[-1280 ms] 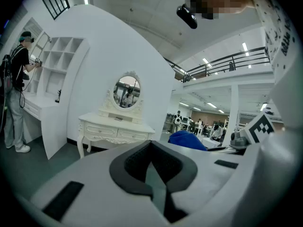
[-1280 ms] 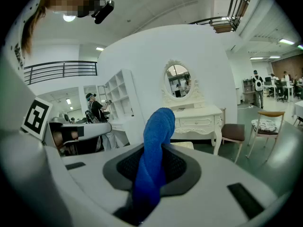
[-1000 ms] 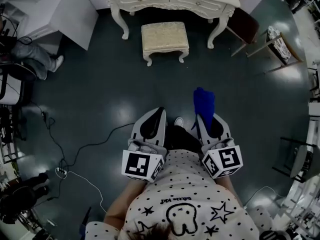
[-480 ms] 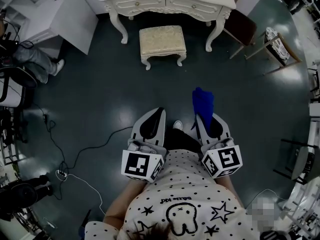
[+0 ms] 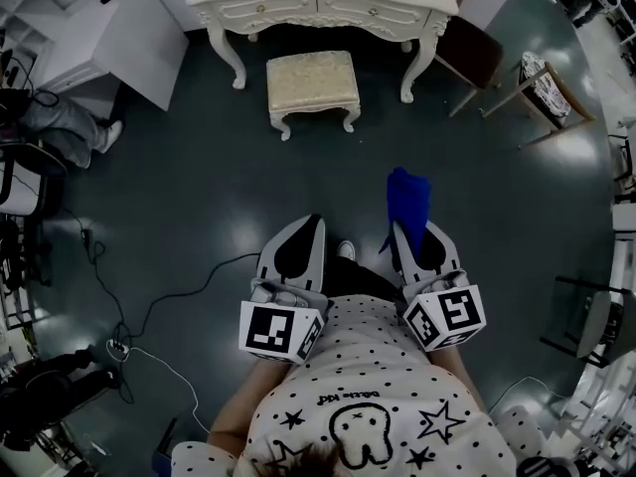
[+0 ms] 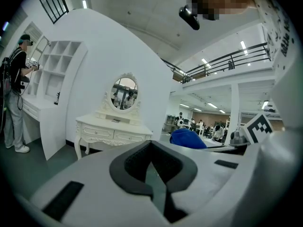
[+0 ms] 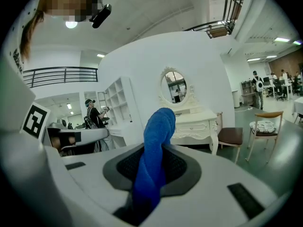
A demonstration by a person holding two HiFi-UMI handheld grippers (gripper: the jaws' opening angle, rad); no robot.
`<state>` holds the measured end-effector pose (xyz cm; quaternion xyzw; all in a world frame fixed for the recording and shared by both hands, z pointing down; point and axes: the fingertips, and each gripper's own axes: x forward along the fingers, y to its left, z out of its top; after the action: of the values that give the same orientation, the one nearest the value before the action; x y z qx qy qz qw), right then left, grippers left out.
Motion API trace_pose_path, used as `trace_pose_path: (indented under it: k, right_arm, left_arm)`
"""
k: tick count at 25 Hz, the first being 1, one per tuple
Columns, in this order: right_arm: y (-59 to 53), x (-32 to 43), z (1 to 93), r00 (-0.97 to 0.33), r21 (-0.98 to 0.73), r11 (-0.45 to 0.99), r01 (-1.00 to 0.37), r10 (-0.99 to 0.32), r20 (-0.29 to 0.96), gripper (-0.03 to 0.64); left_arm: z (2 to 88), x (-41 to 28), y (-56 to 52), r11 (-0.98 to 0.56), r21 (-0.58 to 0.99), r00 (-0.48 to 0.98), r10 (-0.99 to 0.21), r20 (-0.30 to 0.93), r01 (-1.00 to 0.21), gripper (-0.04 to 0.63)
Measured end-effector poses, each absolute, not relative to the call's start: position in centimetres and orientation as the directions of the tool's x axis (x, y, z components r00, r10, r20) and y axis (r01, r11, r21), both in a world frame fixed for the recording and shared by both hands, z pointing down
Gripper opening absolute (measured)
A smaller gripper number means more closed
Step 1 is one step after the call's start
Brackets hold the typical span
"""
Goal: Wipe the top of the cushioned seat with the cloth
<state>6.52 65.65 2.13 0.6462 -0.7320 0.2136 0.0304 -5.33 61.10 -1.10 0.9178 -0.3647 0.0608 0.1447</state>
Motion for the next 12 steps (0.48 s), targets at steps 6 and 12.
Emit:
trace_pose_path:
  k: [6,12]
  right_arm:
    - [64.0,6.6,2.9,-0.156,-0.275,0.057,-0.96,-0.923,0.353,0.089]
    - [60.4,6.5,3.6,-0.139,-0.272,0.033,-0.962,-0.914,0.381,0.089]
  left_arm:
    - [-0.7,-5.8,59.1,-0.674,0.234,0.713,-0.664,0.226,-0.701,-0.003]
    - [-0.2,-6.2,55.3,-0.675,0.247,0.719,-0.658,0.226,-0.695,-0.003]
